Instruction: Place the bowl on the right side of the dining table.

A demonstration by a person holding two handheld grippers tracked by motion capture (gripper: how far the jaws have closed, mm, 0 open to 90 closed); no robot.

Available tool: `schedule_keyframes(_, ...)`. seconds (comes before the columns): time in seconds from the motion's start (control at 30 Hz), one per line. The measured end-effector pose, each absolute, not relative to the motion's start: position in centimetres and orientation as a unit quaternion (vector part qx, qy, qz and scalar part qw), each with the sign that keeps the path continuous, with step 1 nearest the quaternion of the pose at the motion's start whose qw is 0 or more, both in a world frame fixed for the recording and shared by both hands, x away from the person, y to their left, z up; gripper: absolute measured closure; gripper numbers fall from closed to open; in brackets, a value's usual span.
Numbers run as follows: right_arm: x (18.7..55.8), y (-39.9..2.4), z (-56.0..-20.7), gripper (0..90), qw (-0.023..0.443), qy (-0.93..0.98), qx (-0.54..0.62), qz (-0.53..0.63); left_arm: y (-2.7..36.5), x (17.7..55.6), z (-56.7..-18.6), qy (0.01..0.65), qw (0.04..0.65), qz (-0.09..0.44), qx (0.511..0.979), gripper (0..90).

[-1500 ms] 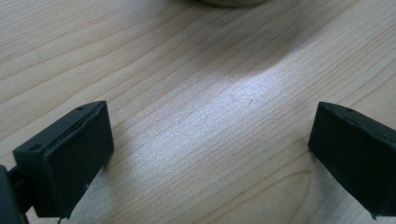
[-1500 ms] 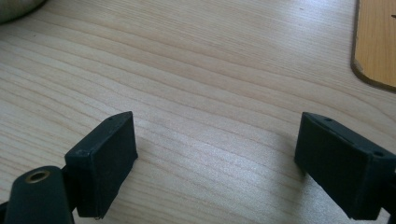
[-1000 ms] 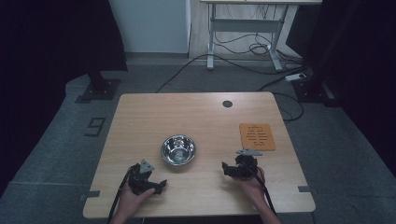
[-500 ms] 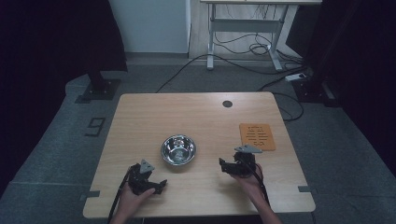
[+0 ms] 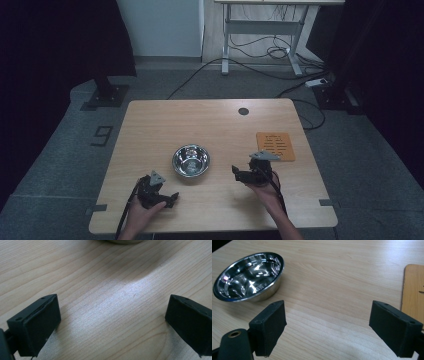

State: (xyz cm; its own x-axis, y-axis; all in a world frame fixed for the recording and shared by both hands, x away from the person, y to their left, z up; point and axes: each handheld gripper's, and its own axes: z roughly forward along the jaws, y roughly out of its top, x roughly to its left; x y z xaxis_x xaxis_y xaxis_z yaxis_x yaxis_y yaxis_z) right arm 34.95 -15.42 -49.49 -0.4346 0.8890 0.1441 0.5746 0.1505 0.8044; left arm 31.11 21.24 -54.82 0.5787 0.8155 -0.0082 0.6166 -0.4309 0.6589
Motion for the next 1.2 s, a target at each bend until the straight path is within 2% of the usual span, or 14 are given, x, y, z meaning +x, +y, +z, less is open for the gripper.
schedule_keyframes(1.2, 37.2, -11.7, -47.7, 16.1, 0.161, 0.736, 0.484, 0.445, 21.2, 31.1, -54.8, 0.431, 0.315, 0.158, 0.831, 0.0)
